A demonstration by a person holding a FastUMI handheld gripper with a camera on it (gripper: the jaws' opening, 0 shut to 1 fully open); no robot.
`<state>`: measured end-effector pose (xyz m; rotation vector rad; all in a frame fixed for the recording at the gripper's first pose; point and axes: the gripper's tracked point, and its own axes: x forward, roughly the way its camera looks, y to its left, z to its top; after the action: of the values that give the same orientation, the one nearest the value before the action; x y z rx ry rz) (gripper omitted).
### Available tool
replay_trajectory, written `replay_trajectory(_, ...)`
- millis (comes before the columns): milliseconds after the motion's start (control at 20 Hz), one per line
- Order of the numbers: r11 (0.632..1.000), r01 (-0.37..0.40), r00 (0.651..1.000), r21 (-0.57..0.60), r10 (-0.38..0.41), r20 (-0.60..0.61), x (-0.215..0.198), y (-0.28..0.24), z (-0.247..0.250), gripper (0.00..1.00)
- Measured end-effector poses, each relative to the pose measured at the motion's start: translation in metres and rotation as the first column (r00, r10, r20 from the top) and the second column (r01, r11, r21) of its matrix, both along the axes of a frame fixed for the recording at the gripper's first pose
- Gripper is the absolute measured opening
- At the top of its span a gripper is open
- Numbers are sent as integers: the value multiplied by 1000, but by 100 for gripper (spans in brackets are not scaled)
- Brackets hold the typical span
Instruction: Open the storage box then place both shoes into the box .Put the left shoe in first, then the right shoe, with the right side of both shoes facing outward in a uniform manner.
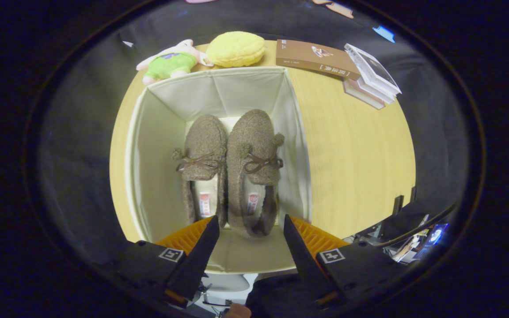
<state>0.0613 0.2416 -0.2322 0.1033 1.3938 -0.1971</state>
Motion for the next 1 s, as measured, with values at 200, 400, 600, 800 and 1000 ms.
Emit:
replay_trajectory(200,999,37,995,20,-39,94,-6,-8,26,95)
replay_trajectory(400,998,48,980,-26,-42,195,-4,-37,63,95)
replay_trajectory(600,990,63,958,-128,-24,285,-5,-82,105,95)
replay_trajectory(800,972,85,914,-218,11,405,0,-137,136,95)
replay_trajectory(1000,952,139,792,-272,58,608,29,-190,165,95)
